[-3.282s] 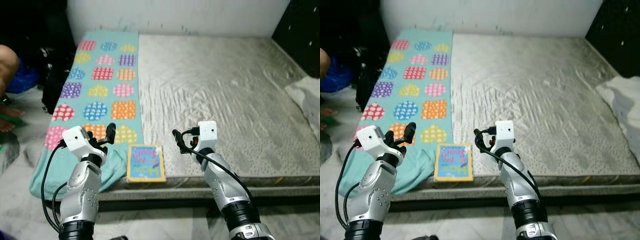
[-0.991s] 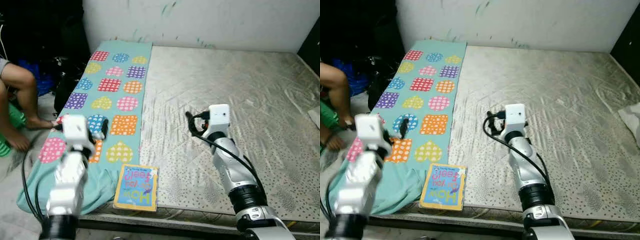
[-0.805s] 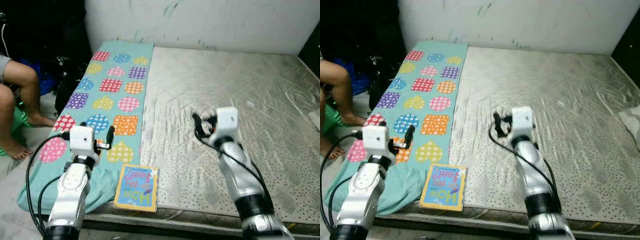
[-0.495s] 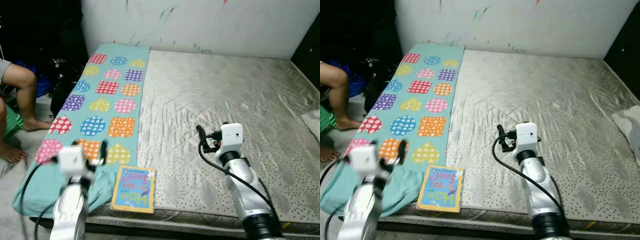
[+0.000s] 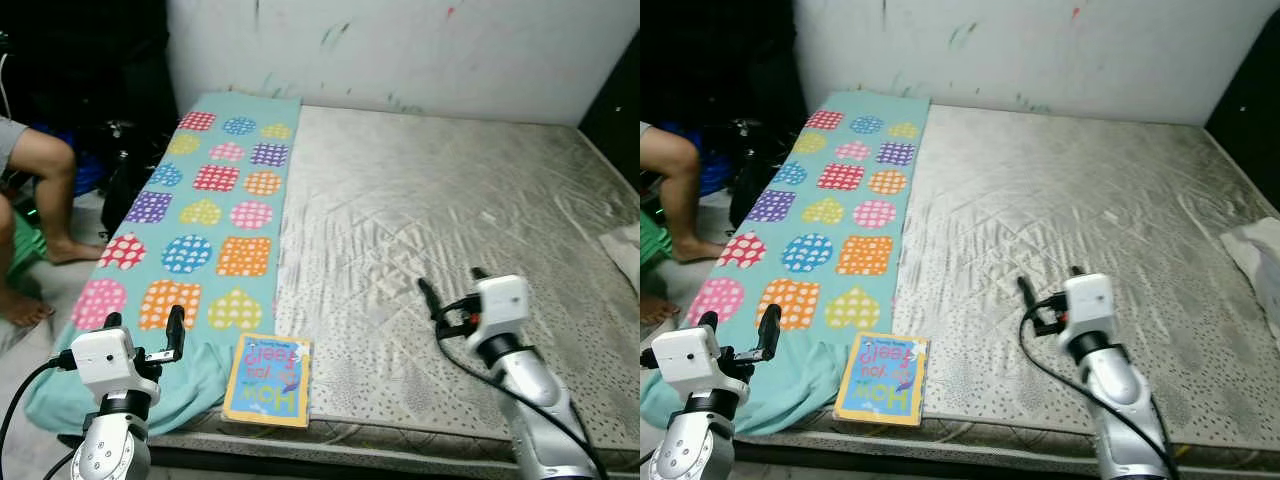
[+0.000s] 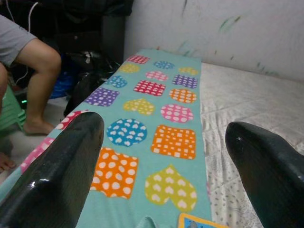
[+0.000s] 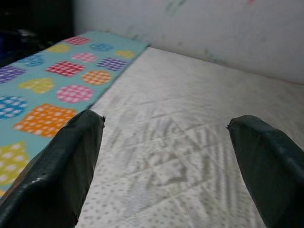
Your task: Clean up the room
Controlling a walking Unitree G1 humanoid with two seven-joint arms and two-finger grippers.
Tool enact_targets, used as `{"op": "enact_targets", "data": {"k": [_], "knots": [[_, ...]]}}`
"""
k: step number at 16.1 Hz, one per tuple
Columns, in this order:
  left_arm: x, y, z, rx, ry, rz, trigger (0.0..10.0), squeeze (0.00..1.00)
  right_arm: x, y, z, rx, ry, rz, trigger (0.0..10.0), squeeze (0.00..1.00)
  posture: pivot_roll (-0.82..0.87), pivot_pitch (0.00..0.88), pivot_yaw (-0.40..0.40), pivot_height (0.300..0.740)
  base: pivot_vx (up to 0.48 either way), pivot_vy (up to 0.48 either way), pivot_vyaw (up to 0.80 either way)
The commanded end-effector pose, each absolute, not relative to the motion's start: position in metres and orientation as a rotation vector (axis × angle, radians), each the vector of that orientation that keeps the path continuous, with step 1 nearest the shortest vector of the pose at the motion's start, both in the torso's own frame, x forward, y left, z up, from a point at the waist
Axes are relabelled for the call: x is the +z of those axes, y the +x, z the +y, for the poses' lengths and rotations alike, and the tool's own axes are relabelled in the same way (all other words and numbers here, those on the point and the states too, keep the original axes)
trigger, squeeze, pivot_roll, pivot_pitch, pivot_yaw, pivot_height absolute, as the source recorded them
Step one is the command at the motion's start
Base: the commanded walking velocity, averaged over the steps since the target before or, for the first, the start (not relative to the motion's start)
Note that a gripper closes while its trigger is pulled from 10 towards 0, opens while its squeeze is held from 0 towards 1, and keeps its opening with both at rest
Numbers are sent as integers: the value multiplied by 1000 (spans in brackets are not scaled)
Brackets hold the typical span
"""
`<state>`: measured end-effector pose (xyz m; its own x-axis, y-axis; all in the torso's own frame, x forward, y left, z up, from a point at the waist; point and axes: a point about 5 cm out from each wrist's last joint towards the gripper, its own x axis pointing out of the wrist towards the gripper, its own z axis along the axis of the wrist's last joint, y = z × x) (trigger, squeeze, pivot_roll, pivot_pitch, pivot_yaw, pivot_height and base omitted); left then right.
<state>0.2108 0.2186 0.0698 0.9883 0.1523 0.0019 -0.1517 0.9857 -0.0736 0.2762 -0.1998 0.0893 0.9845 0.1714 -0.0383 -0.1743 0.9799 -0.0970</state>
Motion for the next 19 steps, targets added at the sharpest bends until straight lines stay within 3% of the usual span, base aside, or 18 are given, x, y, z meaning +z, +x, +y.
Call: {"op": "enact_targets", "data": {"k": [1, 6, 9, 15, 19], "knots": [[71, 211, 219, 162, -74, 2, 10000, 0, 91, 275, -198, 170, -84, 39, 10000, 0, -81, 49, -60, 740, 0, 0, 0], [72, 215, 212, 139, -121, 37, 10000, 0, 91, 270, -174, 217, -51, 79, 10000, 0, -68, 81, -65, 740, 0, 0, 0], [71, 214, 209, 130, -137, 52, 10000, 0, 88, 270, -176, 191, -25, 125, 10000, 0, -78, 87, -67, 740, 0, 0, -144], [73, 215, 206, 119, -155, 59, 10000, 0, 92, 270, -175, 190, -51, 132, 10000, 0, -81, 107, -74, 740, 0, 0, -749], [74, 214, 206, 122, -154, 65, 10000, 0, 96, 270, -173, 204, -71, 115, 10000, 0, -85, 118, -74, 740, 0, 0, 0]]}}
